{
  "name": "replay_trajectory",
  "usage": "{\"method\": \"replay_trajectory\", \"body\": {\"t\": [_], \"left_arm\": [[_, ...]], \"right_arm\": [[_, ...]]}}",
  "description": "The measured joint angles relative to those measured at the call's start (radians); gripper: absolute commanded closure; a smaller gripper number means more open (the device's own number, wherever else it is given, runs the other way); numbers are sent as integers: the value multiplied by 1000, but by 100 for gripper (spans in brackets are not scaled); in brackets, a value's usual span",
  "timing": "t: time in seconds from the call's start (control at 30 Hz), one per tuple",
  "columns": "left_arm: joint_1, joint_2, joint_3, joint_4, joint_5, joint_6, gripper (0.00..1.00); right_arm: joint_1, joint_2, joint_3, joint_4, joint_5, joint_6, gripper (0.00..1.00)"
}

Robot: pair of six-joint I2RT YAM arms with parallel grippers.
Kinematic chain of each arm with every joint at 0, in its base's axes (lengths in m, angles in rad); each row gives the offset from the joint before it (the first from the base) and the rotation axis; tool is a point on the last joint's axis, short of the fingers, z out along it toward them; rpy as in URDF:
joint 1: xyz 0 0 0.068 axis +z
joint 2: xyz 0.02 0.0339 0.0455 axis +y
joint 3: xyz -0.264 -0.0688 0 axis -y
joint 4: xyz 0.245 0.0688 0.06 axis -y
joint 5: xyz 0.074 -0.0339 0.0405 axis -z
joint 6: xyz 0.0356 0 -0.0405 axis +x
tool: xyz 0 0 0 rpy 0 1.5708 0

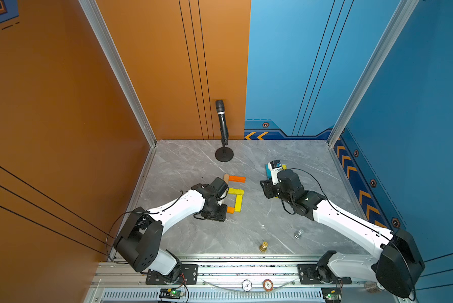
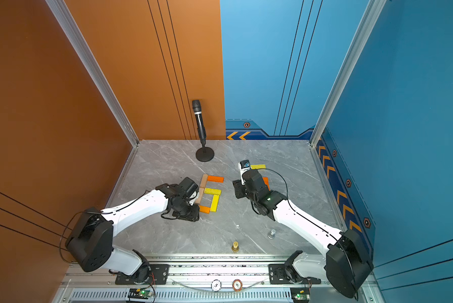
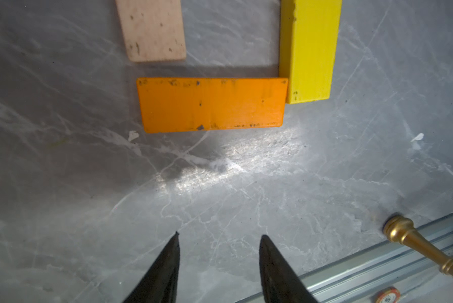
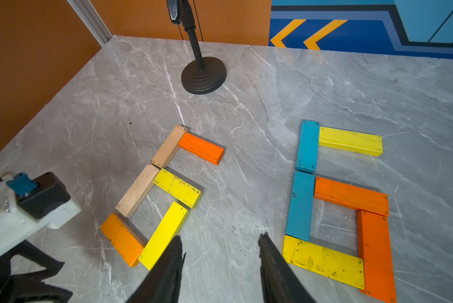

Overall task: Assemble the number 6 with building blocks
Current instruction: Assemble the building block at the center of the board.

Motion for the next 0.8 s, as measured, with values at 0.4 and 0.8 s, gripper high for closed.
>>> {"method": "replay_trajectory", "body": {"t": [0.4, 0.8], "left_arm": [[-84, 146, 14, 47, -114, -150, 46], [-84, 217, 75, 82, -131, -156, 46]], "right_arm": [[-26, 0, 0, -15, 0, 23, 52], [-51, -15, -19, -16, -5, 22, 52]]}}
